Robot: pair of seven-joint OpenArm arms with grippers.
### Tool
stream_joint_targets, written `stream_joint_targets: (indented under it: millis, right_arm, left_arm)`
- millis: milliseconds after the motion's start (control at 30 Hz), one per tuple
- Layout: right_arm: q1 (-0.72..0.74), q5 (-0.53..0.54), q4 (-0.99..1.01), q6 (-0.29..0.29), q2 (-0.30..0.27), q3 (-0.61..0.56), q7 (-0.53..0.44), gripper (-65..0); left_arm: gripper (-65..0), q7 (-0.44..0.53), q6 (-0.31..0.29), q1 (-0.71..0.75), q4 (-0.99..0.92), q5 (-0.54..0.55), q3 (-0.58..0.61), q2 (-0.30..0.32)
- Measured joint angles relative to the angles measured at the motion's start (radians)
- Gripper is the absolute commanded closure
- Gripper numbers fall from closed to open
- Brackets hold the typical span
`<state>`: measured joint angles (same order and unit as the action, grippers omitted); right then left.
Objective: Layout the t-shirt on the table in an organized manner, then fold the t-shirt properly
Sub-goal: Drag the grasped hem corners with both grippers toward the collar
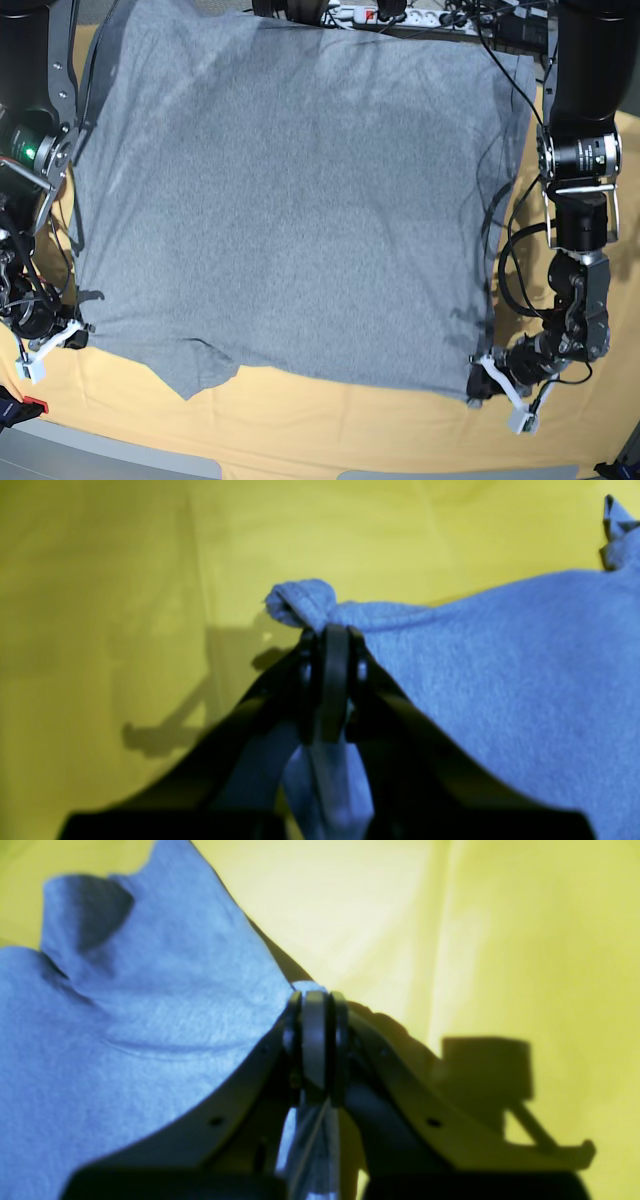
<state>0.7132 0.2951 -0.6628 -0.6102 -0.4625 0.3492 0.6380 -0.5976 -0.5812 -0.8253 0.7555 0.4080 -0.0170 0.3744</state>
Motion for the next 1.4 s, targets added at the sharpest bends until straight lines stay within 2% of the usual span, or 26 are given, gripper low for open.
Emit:
stream_joint_targets:
  millis: [133,300,500,667,833,967,1000,1067,1167,1267,1300,1400]
  right_arm:
    - [0.024,-0.012,0.000,0.001,0.000,0.000,0.002,0.0]
    - [0.049,-0.053,0.000,0.066,0.000,-0.001,-0.002,0.0]
    - [0.049,-0.079,0.000,0.066,0.000,-0.001,-0.005,0.0]
    - [0.049,-0.079,0.000,0.084,-0.001,-0.001,-0.006,0.0]
    - [0.049,-0.079,0.000,0.088,-0.002,-0.001,-0.006,0.0]
    - [0.048,-0.079,0.000,0.098,-0.002,-0.001,-0.005,0.0]
    - [0.047,-0.079,0.000,0.098,-0.002,-0.001,-0.005,0.0]
    - [0.044,-0.101,0.000,0.098,-0.002,-0.001,-0.005,0.0]
    - [0.035,-0.112,0.000,0.103,-0.001,-0.001,-0.005,0.0]
    - [0.035,-0.106,0.000,0.114,0.000,-0.001,-0.005,0.0]
    - [0.037,-0.097,0.000,0.114,0.000,-0.001,-0.005,-2.4]
    - [0.038,-0.097,0.000,0.122,0.000,-0.001,-0.033,-26.0]
  left_arm:
    - [0.0,0.018,-0.004,-0.026,0.000,-0.008,0.000,0.000]
    - [0.0,0.021,-0.004,-0.058,0.000,-0.012,0.000,0.000]
    - [0.0,0.023,-0.005,-0.097,0.000,-0.011,0.010,0.000]
    - [0.0,0.042,-0.004,-0.129,0.000,-0.015,0.092,0.003]
    - [0.0,0.077,-0.004,-0.130,0.000,-0.076,0.206,0.003]
    - [0.0,0.075,-0.004,-0.117,0.000,-0.076,0.228,0.003]
    - [0.0,0.075,-0.002,-0.114,0.000,-0.076,0.228,0.003]
    - [0.0,0.078,0.051,-0.106,0.000,-0.080,0.228,0.002]
    - [0.0,0.099,0.086,-0.083,0.000,-0.120,0.228,0.003]
    - [0.0,0.104,0.084,-0.070,0.000,-0.128,0.228,0.002]
    - [-2.0,0.112,0.084,-0.070,0.000,-0.128,0.228,0.003]
    - [-16.0,0.126,0.085,-0.082,0.000,-0.129,0.228,0.003]
